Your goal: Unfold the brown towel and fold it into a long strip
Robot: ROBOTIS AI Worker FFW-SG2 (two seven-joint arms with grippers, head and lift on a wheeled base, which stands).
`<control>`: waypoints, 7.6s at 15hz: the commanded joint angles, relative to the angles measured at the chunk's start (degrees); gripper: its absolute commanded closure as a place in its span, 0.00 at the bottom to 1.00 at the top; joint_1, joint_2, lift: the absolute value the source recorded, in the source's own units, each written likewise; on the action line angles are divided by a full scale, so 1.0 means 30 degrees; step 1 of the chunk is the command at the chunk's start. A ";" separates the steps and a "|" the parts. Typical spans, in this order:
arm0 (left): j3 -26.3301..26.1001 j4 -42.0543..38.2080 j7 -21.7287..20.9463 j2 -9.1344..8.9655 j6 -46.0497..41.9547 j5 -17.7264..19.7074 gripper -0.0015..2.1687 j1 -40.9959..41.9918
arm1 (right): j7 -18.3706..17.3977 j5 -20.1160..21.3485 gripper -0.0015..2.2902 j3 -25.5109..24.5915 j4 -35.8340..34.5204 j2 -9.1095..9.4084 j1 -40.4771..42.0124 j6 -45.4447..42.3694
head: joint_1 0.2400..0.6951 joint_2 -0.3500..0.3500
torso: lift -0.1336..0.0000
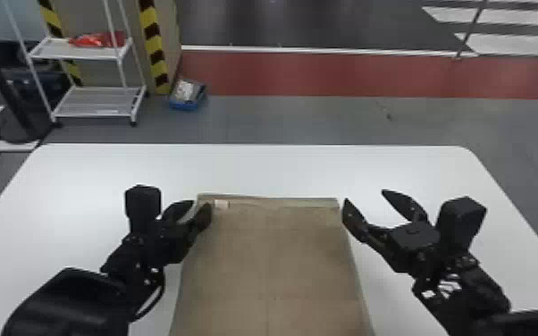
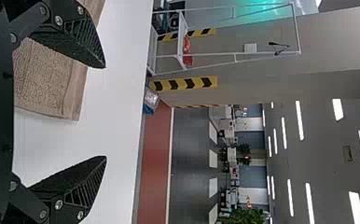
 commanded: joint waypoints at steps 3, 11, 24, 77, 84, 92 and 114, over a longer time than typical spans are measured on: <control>-0.0156 0.0117 0.0052 0.0001 0.0000 -0.0243 0.34 -0.0029 | 0.0000 -0.0029 0.09 -0.0062 -0.0188 -0.0013 0.0076 0.0000 | 1.00 0.42 | 0.07; 0.0137 -0.0967 0.0960 0.0206 -0.0469 -0.0419 0.66 0.0704 | 0.0000 -0.0088 0.09 -0.0120 -0.0510 0.0016 0.0223 0.0000 | 1.00 0.44 | 0.07; 0.0459 -0.3721 0.1488 0.0499 -0.0937 -0.0478 0.59 0.3194 | 0.0059 -0.0059 0.09 -0.0325 -0.1242 0.0016 0.0955 0.0059 | 1.00 0.45 | 0.07; -0.2207 -0.5420 -0.1852 0.2989 -0.2344 -0.4316 0.24 0.5157 | 0.0147 0.1025 0.18 -0.0355 -0.2854 0.0573 0.7693 -0.4277 | 1.00 0.31 | 0.07; -0.2061 -0.5625 -0.1852 0.2931 -0.2109 -0.4345 0.25 0.5186 | 0.0205 0.0645 0.18 -0.0472 -0.2502 0.0573 0.7664 -0.4746 | 1.00 0.30 | 0.07; -0.2119 -0.5537 -0.1647 0.2902 -0.1582 -0.4316 0.36 0.4952 | 0.0381 -0.0029 0.18 -0.0736 -0.2326 0.0573 0.7664 -0.4980 | 1.00 0.29 | 0.07; -0.1035 -0.5801 -0.0680 0.2638 -0.1230 -0.2821 0.50 0.3047 | -0.2080 0.3164 0.23 0.6208 -0.1916 0.0602 0.3328 0.0000 | 1.00 0.58 | 0.07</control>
